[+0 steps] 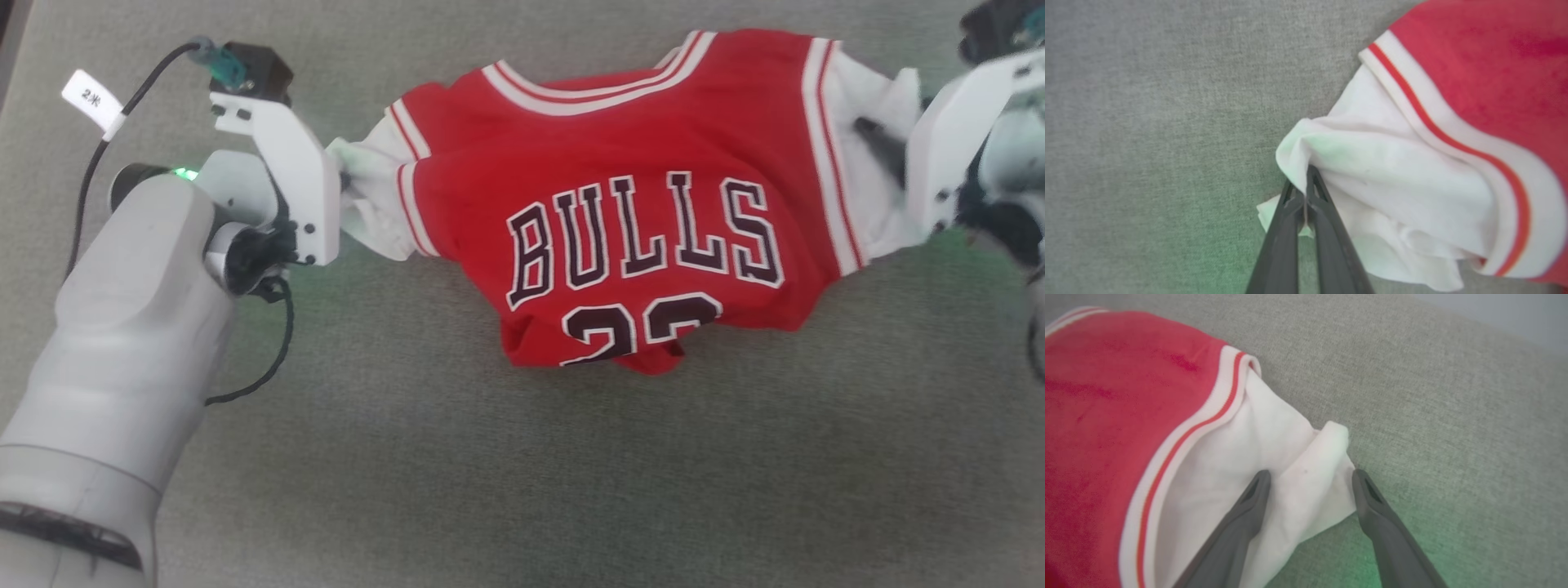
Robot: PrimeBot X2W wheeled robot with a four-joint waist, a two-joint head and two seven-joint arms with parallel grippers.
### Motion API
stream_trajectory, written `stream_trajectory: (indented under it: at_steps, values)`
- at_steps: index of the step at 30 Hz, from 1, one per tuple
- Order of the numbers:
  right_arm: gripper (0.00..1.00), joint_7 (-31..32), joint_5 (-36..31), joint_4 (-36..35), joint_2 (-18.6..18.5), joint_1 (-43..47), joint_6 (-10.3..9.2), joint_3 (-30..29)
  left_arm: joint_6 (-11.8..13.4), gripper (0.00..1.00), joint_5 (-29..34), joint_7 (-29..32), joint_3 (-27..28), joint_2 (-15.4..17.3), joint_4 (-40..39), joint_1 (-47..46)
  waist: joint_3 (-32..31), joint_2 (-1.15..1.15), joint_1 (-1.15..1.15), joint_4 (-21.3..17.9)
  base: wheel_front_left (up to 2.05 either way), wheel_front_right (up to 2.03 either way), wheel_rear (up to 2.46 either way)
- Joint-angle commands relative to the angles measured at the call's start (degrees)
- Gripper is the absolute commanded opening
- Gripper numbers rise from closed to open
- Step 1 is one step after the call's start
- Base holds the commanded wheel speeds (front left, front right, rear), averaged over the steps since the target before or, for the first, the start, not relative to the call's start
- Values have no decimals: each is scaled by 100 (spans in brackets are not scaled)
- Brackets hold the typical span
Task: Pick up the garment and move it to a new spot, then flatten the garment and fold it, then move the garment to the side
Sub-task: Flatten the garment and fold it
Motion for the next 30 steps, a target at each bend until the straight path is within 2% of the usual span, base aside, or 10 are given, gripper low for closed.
stream_trajectory:
  at_steps: [1,4,5,6,12,18,23,30]
  values:
    - [100,361,59,309,-22,-71,0,83,-40,0,15,-57,-72,-107,165,-1,147,0,0,148,0,0,0]
    - [100,872,251,671,41,-62,0,253,-106,0,-23,-148,-96,-189,338,-61,182,0,0,187,0,0,0]
    - [70,1011,276,749,28,-61,0,333,-111,0,-39,-166,-102,-215,392,-81,186,0,0,195,0,0,0]
    - [0,1045,284,790,-15,-101,0,365,-137,0,-50,-191,-108,-228,448,-102,190,0,0,196,0,0,0]
    - [0,910,496,906,-89,-422,-4,284,-180,0,-83,-364,-35,-157,749,-310,112,0,0,92,0,0,0]
    - [0,606,710,658,-131,-721,-4,333,-189,0,-80,-442,30,-37,850,-627,-121,0,0,-93,0,0,0]
    - [0,282,899,336,-170,-934,-3,471,-204,0,18,-492,30,190,771,-965,-483,0,0,-345,0,0,0]
    - [0,-297,1066,-13,-140,-1339,-3,528,-65,0,142,-468,57,516,426,-1521,-1064,0,0,-686,0,0,0]
